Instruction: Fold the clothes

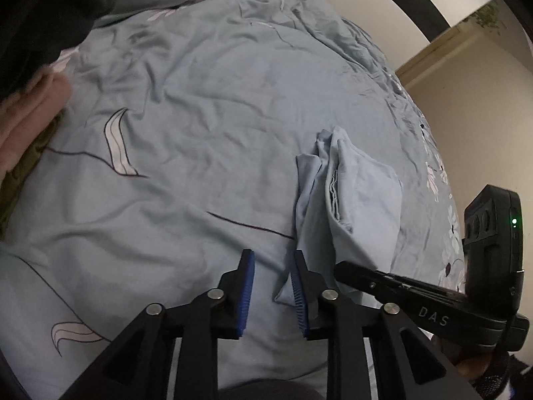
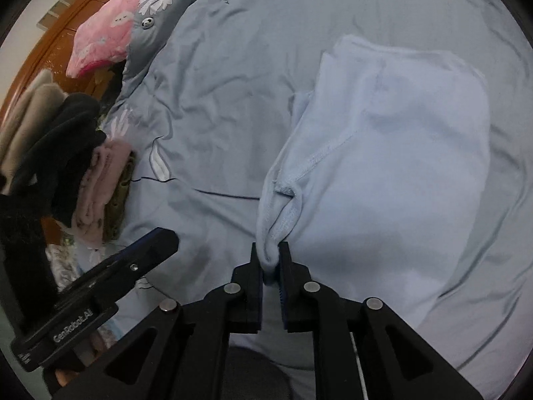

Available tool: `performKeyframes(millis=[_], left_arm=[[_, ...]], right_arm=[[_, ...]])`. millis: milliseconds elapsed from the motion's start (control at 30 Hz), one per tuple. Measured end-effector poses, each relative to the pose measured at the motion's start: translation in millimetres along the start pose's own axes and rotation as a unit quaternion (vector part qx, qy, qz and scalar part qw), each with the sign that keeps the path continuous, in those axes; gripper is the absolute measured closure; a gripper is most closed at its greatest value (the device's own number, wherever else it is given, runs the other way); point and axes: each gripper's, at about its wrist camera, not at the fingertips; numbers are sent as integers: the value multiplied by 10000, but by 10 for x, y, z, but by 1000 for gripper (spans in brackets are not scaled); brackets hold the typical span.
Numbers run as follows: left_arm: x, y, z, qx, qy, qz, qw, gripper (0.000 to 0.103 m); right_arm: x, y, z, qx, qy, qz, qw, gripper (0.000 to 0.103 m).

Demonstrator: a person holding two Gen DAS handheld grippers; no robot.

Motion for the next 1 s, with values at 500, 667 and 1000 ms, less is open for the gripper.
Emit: performKeyframes(millis=[500, 667, 1000], left_arm=[[733, -29, -611, 862, 162, 860, 9924, 65], [763, 54, -703, 1091, 187, 1088, 9879, 99], [646, 107, -611, 950, 155, 1028, 9900, 95]], right_arm=[[-645, 433, -1144, 1377, -216, -697, 9878, 69], [-609, 579, -1278, 1558, -276, -662, 9852, 69], [-423, 733, -1376, 1852, -663, -631, 9784, 58]])
Point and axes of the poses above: each gripper's, at about its wrist camera, not at the fingertips, and x roughly the way its jaws point, z to its left, y to its underside, and after that the axes turned 6 degrees about -y, right-handed
